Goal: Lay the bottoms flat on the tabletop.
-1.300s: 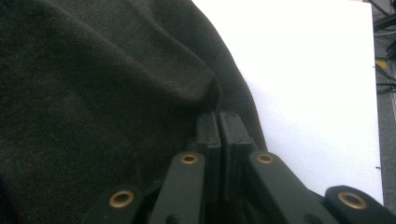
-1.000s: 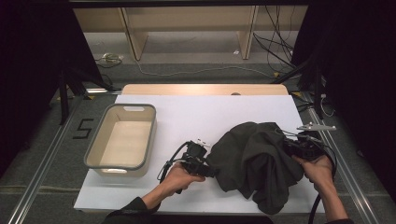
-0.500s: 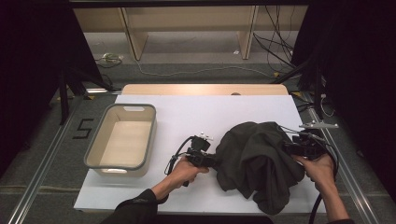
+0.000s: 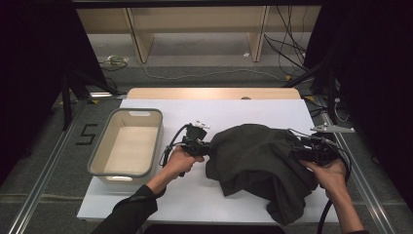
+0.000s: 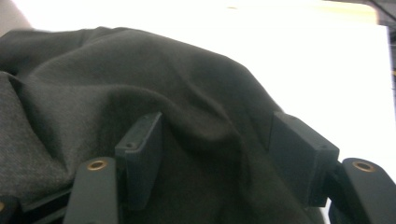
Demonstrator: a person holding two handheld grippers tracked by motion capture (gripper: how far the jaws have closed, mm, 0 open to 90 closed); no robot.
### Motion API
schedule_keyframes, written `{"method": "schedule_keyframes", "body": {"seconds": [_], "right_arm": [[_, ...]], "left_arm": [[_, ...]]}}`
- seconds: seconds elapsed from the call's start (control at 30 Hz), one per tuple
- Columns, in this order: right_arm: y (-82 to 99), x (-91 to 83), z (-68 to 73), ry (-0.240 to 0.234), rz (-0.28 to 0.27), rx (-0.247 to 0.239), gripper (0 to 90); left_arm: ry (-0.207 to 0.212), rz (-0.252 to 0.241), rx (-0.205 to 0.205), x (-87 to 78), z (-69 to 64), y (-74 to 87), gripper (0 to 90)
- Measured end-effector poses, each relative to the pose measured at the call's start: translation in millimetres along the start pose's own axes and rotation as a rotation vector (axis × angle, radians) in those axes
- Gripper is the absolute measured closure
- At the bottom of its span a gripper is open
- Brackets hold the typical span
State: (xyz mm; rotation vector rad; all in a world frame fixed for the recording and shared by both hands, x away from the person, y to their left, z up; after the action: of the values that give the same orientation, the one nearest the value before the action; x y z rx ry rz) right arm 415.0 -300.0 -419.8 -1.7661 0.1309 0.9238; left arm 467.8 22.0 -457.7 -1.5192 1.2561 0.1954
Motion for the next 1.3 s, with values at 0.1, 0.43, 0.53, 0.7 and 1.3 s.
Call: {"method": "schedule_keyframes", "body": {"seconds": [0.1, 0.43, 0.53, 0.7, 1.3], "right_arm": [[-2.6, 2.7, 9.7, -0.03, 0.004, -0.014, 36.1], [1.4, 14.9, 34.2, -0.079, 0.05, -0.062, 35.9], [3.7, 16.0, 33.1, -0.078, 0.056, -0.056, 35.9], [8.6, 15.7, 28.0, -0.069, 0.064, -0.047, 35.8], [11.4, 18.1, 27.2, -0.059, 0.07, -0.044, 35.7]], "left_arm": [[-0.038, -0.019, 0.009, -1.5, 8.3, -9.7, 77.4], [-0.058, -0.059, -0.054, -0.1, 28.2, -17.6, 70.2], [-0.056, -0.051, -0.088, -5.9, 31.5, -17.6, 59.4], [-0.06, -0.039, -0.132, -22.7, 34.7, -11.9, 42.7], [-0.03, 0.079, -0.139, -30.4, 10.7, 66.6, 29.5]]}}
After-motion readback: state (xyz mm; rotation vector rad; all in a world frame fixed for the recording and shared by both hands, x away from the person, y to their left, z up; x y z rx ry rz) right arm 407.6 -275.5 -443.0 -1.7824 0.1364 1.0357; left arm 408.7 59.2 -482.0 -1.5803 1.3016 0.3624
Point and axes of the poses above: each handheld gripper's, and its own axes: x roughly forward along the jaws, y roughly out of its underside, z roughly to its left, the point moved 5 cm from there along x, roughly forward along the jaws, and after that the axes turned 15 degrees about -x, right-handed, at the moved point
